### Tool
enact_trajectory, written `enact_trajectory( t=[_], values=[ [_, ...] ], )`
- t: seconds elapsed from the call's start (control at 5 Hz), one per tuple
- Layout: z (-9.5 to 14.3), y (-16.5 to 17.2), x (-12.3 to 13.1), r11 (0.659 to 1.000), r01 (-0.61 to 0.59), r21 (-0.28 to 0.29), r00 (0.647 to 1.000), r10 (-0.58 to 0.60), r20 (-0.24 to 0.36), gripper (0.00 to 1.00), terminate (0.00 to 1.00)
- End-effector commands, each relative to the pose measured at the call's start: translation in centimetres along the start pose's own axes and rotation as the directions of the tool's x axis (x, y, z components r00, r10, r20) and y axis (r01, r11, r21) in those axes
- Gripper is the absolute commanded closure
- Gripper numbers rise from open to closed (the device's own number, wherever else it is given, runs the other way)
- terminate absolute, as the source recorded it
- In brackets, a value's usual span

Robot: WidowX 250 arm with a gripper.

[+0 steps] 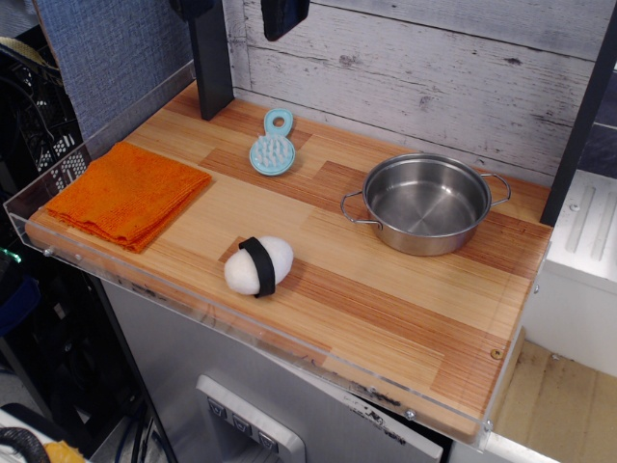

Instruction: Move the egg and place into pot

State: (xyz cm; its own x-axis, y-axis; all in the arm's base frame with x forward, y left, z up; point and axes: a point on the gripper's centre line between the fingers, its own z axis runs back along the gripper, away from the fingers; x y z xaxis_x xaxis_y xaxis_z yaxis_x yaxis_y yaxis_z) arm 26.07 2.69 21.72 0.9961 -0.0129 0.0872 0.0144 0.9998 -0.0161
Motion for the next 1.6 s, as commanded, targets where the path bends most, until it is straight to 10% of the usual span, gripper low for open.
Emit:
enact_trajectory(
  t=[0.0, 0.8, 1.4],
  values=[
    [0.0, 0.0, 0.0, 1.000, 0.000, 0.000, 1.000, 0.000, 0.000, 0.00, 0.00],
    [-5.1, -0.5, -2.2, 0.994, 0.100, 0.048, 0.994, -0.103, 0.044, 0.00, 0.00],
    [-12.9, 1.0, -2.3, 0.997, 0.073, 0.037, 0.996, -0.071, -0.054, 0.00, 0.00]
  ],
)
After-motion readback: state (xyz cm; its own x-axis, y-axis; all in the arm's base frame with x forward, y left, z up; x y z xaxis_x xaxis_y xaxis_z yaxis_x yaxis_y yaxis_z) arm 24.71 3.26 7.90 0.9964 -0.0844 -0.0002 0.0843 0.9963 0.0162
